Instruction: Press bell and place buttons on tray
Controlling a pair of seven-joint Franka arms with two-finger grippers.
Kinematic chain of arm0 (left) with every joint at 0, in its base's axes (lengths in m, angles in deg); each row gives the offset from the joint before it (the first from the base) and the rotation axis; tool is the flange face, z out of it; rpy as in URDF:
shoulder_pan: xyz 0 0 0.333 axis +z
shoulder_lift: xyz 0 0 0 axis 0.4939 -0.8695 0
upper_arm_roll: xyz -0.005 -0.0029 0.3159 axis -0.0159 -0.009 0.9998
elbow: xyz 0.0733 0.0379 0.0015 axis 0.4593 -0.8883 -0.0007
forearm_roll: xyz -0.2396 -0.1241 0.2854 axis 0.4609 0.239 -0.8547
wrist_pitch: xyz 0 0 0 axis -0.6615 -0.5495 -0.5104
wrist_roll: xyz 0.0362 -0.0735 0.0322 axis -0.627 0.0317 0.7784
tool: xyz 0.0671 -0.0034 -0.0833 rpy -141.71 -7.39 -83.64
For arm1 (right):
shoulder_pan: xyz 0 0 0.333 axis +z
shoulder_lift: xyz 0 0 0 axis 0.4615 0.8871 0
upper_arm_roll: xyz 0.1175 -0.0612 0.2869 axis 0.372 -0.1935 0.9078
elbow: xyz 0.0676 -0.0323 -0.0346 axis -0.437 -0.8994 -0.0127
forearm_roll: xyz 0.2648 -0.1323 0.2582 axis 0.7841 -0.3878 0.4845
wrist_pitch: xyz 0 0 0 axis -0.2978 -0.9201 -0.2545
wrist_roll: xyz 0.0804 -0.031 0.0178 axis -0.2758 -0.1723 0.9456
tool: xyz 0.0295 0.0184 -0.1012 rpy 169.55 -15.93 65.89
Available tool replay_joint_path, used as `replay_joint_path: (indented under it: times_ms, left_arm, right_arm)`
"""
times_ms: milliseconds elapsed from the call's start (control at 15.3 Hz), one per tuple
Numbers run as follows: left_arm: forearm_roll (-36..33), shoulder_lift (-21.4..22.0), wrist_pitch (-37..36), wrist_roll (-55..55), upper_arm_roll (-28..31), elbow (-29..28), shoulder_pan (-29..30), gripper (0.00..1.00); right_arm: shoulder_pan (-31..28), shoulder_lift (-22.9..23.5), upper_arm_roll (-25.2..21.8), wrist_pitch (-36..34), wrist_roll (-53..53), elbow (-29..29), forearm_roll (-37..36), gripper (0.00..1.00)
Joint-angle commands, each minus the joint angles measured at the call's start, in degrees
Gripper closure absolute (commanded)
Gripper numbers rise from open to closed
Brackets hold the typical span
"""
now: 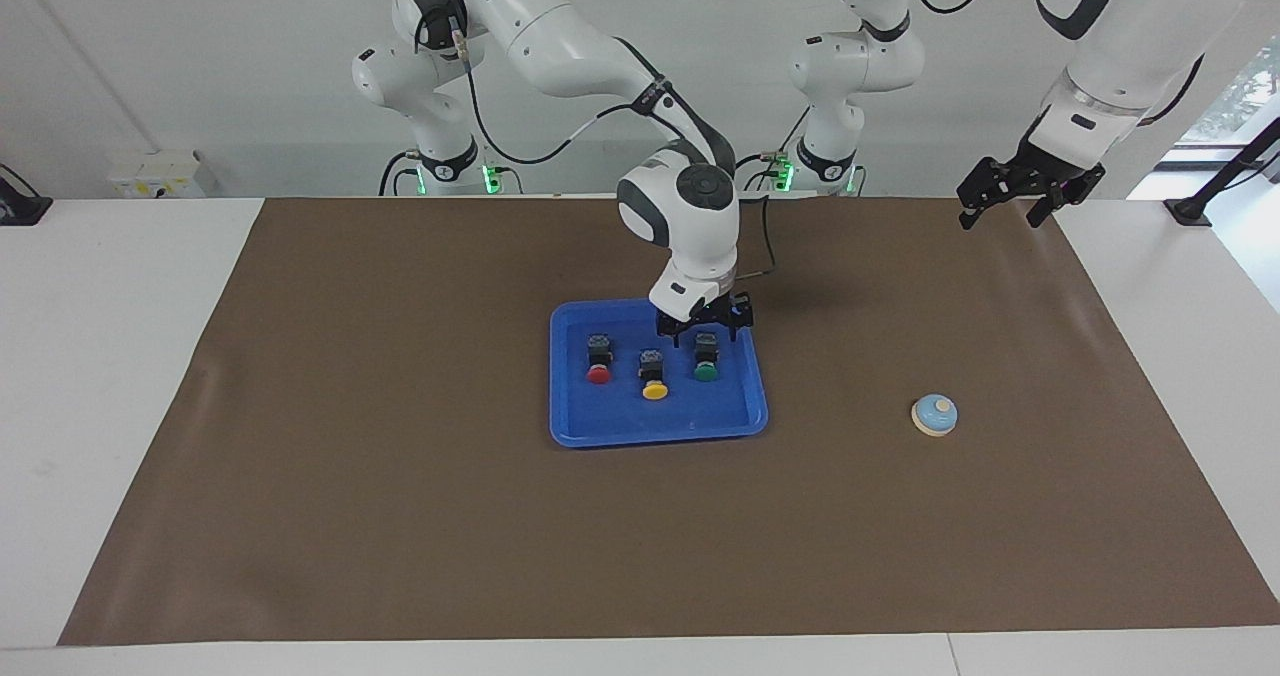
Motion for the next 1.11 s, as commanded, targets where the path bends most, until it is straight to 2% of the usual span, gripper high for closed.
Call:
replay_joint_path:
  times_ms: [0, 196, 393, 1047]
  left_arm:
    - [0.49, 0.11, -0.77, -0.67, 0.25, 0.14, -0.05, 0.0]
    - [0.49, 0.11, -0.77, -0.67, 0.25, 0.14, -0.05, 0.0]
    - [0.49, 0.11, -0.77, -0.67, 0.25, 0.14, -0.05, 0.0]
    - [0.49, 0.11, -0.77, -0.67, 0.25, 0.14, -0.05, 0.0]
  right_arm:
    - [-1.55, -3.25, -0.43, -5.22, -0.95, 1.12, 0.42, 0.0]
    - [-5.76, -8.25, -0.52, -10.13, -0.69, 1.03, 0.24, 0.0]
    - [-12.35, -14.49, -0.43, -15.32, 0.36, 1.03, 0.07, 0.0]
    - [-30.2, -27.15, -0.61, -31.32, 24.25, 1.03, -0.1, 0.0]
